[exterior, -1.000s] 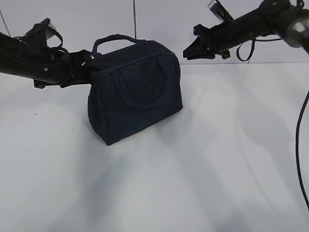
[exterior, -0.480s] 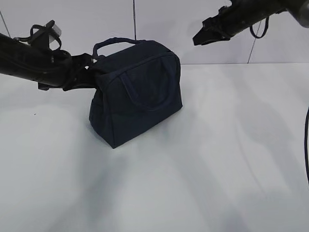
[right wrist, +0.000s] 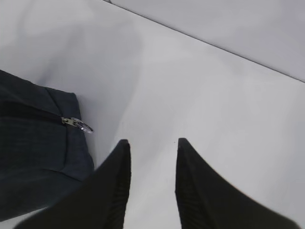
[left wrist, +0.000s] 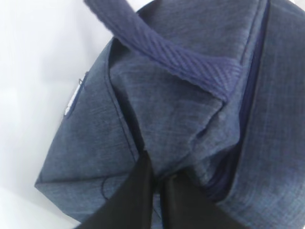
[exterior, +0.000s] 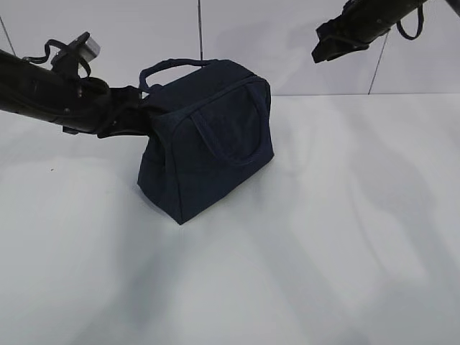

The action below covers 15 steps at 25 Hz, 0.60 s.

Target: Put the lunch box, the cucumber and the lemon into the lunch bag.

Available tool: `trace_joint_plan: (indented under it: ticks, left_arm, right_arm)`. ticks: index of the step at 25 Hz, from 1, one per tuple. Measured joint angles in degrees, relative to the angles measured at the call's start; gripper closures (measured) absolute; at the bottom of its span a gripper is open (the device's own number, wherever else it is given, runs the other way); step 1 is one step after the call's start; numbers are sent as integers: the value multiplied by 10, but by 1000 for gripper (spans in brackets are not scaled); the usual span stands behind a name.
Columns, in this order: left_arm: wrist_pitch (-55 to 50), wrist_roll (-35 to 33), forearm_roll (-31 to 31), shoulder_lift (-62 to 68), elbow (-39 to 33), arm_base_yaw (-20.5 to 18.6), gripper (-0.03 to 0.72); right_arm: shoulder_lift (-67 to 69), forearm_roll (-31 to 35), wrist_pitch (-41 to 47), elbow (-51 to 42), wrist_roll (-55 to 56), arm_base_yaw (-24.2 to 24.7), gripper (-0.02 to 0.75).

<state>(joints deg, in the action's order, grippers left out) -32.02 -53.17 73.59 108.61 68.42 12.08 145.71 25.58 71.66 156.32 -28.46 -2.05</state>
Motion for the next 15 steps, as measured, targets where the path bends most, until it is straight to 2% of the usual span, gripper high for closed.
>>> trace_joint_plan:
  ticks: [6,15]
  left_arm:
    - [-12,-39,-1,0,0,0,694]
    - [-2,-180,-20,0,0,0,694]
  right_arm:
    - [-57,-11,1,-28,34,0,494]
    - [-176,11,1,-242,23,0,493]
